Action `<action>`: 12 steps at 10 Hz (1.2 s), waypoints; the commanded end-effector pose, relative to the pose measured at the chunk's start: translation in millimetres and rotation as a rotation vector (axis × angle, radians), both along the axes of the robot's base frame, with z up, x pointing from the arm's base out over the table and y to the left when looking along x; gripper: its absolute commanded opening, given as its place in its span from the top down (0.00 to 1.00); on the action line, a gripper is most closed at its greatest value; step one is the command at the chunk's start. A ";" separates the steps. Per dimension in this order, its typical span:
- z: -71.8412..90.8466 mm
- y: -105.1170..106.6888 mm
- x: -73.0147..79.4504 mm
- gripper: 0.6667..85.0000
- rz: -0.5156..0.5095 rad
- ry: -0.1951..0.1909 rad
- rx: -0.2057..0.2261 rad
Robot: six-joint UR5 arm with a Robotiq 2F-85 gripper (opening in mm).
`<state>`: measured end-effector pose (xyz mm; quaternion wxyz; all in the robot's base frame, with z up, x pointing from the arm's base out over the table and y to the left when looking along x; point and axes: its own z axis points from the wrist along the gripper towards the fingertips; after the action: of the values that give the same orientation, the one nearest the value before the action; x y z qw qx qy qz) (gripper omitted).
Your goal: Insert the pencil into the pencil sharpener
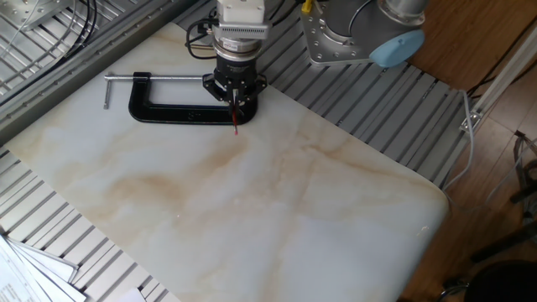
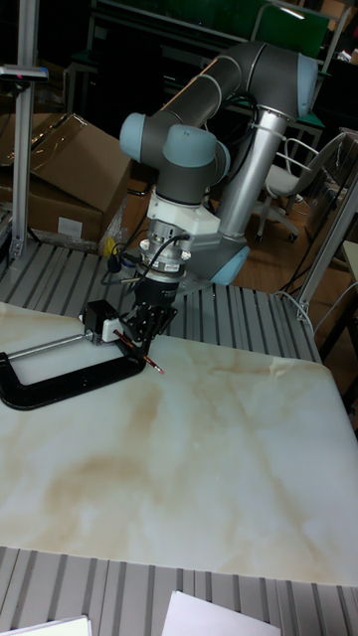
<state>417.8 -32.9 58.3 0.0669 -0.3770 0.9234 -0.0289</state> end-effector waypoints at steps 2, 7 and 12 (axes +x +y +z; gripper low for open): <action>1.5 -3.2 -3.3 0.99 -0.005 -0.006 0.008; 1.3 0.0 0.4 0.99 -0.015 -0.015 0.018; 6.0 -10.8 4.0 0.99 -0.018 -0.024 0.007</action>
<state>419.3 -41.7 61.3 0.0746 -0.3719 0.9247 -0.0324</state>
